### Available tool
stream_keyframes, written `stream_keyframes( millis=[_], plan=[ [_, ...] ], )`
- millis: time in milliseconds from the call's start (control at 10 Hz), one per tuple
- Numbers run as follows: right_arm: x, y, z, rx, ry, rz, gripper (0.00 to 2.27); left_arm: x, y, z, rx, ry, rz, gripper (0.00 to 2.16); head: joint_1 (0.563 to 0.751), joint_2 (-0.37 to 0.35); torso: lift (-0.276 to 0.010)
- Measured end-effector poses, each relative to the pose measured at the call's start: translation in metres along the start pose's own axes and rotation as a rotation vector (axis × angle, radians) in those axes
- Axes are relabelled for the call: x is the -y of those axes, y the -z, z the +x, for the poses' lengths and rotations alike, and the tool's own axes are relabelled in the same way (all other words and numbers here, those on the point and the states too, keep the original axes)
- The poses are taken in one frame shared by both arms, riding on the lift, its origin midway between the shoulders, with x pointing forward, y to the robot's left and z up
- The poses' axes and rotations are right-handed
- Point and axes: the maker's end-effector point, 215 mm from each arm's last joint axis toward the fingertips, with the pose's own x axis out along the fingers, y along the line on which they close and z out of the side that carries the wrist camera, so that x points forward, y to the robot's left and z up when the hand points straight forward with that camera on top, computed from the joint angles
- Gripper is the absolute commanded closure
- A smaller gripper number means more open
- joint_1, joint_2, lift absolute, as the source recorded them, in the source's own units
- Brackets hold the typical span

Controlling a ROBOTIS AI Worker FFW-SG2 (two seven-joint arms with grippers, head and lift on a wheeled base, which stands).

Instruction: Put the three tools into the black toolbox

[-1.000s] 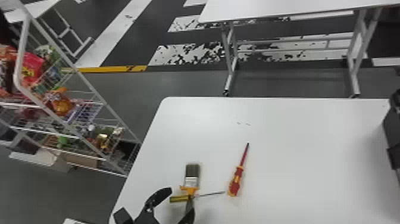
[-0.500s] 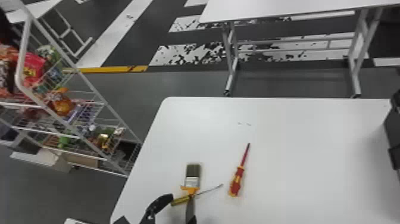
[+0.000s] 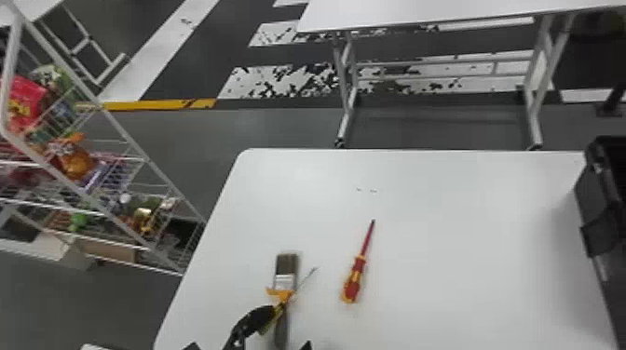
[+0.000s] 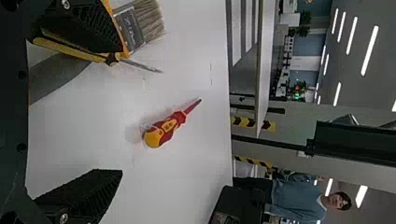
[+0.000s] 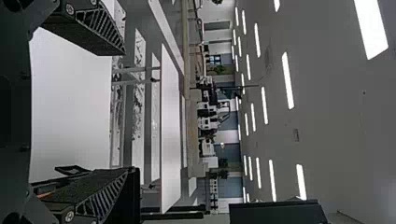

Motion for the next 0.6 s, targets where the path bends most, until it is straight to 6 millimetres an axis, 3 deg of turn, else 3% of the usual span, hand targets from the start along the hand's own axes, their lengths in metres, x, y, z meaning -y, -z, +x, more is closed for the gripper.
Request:
stream_keyframes(
  millis=[200,500,600],
  plan=[
    [0.000,-0.002,0.000,0.006,0.001,0.000,0.10,0.008,-0.001,0.006,0.003,0.012,-0.004,0.08,0.695,0.209,-0.051],
    [0.001,0.005,0.002,-0.010,0.003,0.003,0.10,-0.022,-0.009,-0.011,-0.007,-0.088,-0.019,0.09,0.695,0.270,-0.051],
    [0.003,0.009,0.003,-0.022,0.005,0.005,0.10,-0.033,-0.023,-0.025,0.017,-0.124,-0.023,0.09,0.695,0.315,-0.051]
  ],
)
